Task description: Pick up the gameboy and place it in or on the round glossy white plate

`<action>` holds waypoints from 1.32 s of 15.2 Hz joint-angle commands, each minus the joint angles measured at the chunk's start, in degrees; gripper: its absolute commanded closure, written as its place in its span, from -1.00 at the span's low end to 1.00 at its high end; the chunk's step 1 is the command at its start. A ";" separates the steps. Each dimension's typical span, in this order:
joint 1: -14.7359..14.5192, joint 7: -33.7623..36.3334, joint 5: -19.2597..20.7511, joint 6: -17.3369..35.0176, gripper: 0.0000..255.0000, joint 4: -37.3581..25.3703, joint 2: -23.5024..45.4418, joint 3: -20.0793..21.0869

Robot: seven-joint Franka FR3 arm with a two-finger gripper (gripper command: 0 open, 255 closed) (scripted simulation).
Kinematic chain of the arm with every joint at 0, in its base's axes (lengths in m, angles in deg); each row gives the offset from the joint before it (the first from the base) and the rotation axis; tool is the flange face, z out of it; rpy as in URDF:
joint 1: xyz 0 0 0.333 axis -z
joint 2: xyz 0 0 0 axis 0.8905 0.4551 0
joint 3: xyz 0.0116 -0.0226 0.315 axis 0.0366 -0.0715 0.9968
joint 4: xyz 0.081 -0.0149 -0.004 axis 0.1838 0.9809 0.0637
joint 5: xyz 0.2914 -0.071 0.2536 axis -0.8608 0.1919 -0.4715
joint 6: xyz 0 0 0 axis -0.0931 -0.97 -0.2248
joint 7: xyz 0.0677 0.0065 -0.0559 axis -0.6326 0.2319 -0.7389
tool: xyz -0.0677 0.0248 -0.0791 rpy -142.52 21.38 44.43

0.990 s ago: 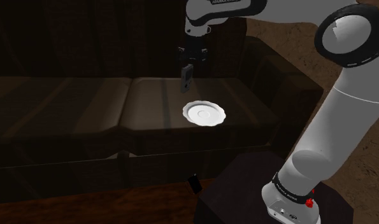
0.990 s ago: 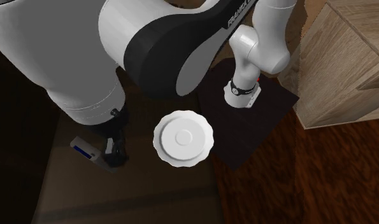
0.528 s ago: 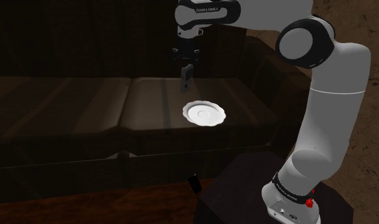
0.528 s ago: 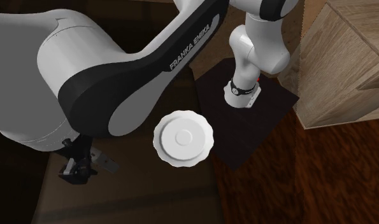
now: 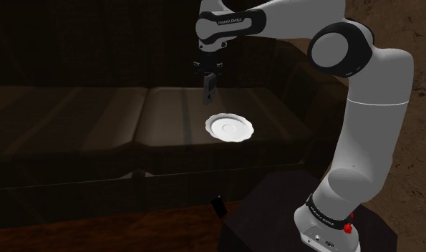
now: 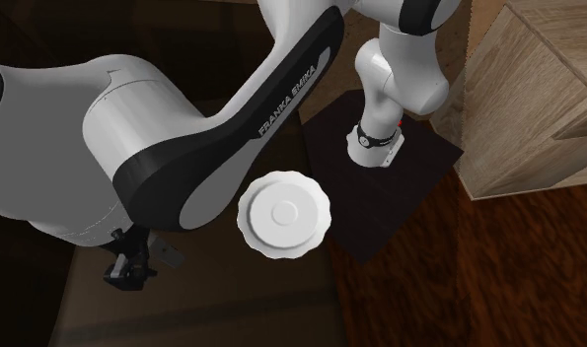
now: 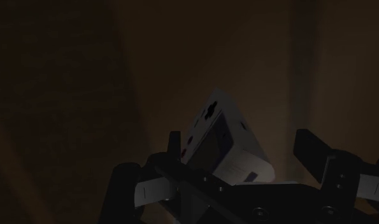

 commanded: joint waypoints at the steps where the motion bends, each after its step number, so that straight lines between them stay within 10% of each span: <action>1: 0.00 0.02 0.01 0.15 -1.00 0.12 0.00 0.00; 6: -0.01 0.02 0.01 0.13 -1.00 0.11 0.00 0.00; 7: -0.01 0.02 0.01 0.13 1.00 0.11 0.00 0.00; 20: -0.05 -0.15 -0.03 -2.96 1.00 -3.06 0.07 0.02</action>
